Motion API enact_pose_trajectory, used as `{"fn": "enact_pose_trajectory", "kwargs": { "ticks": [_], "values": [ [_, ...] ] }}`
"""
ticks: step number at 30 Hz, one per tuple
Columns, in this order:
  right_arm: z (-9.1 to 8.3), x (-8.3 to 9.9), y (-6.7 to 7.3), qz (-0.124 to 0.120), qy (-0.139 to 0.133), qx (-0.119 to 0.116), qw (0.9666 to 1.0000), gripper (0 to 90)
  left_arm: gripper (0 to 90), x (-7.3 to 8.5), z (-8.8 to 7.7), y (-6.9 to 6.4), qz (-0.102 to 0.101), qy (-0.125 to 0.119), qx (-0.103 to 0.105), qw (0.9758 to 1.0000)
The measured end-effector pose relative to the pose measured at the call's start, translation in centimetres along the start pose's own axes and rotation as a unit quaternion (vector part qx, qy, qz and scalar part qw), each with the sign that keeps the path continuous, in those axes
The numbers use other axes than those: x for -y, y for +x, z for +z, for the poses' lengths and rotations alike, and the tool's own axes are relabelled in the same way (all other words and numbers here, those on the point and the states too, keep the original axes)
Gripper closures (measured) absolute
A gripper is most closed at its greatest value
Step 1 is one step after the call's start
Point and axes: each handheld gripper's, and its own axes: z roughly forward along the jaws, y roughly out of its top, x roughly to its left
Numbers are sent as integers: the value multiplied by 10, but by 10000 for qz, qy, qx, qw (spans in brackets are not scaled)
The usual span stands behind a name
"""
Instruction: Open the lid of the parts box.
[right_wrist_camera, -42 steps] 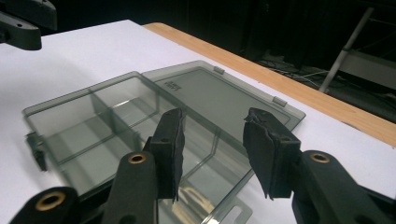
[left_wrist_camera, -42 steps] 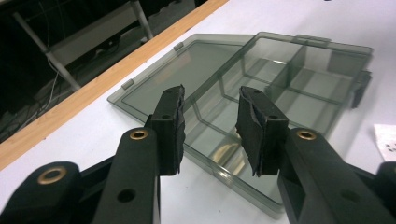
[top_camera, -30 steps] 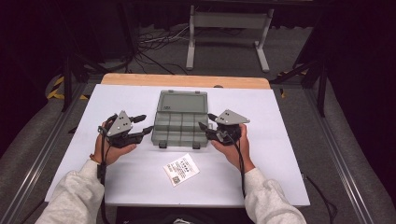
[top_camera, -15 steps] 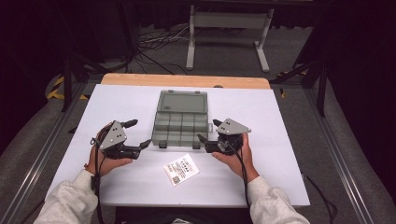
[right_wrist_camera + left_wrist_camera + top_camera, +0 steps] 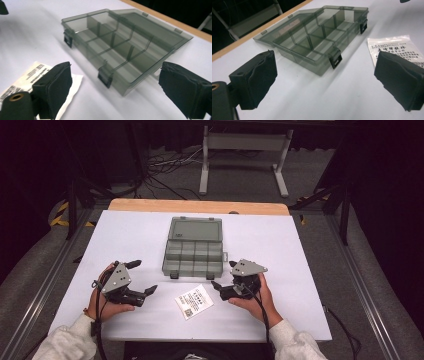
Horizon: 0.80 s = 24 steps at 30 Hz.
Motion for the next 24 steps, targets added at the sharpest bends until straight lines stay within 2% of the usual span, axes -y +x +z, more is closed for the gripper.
{"fn": "enact_pose_trajectory", "kwargs": {
  "ticks": [2, 4, 5, 6, 11, 12, 13, 15, 17, 19, 24],
  "values": [
    [0, 1, 2, -18, 32, -11, 10000, 108, 41, 2, -1, -1, 8, -8, -10, 10000],
    [0, 4, 6, -57, 93, -79, 9999, 104, 43, 11, -6, -5, -123, -49, 55, 9999],
    [0, 4, 6, -57, 93, -79, 9999, 104, 42, 11, -6, -5, -123, -49, 55, 9999],
    [1, 6, 9, -52, 140, -161, 9998, 104, 40, 15, -8, -7, -19, 71, 16, 10000],
    [6, 9, 18, -186, 309, -332, 9988, 104, 39, 22, -16, -9, -69, 90, 44, 9999],
    [8, 10, 22, -222, 372, -423, 9982, 104, 48, 25, -17, -12, 140, 237, -73, 9996],
    [8, 10, 22, -222, 372, -423, 9982, 104, 48, 25, -17, -12, 140, 237, -73, 9996],
    [12, 10, 26, -255, 439, -458, 9977, 92, 44, 27, -19, -15, 281, 309, -162, 9990],
    [16, 9, 30, -327, 528, -592, 9963, 92, 47, 28, -22, -15, 192, 274, -88, 9994],
    [20, 8, 35, -366, 580, -682, 9953, 91, 44, 30, -25, -14, 12, 223, -11, 9998],
    [32, 6, 47, -405, 709, -929, 9923, 71, 43, 32, -28, -12, -45, 253, -29, 9997]
  ]
}}
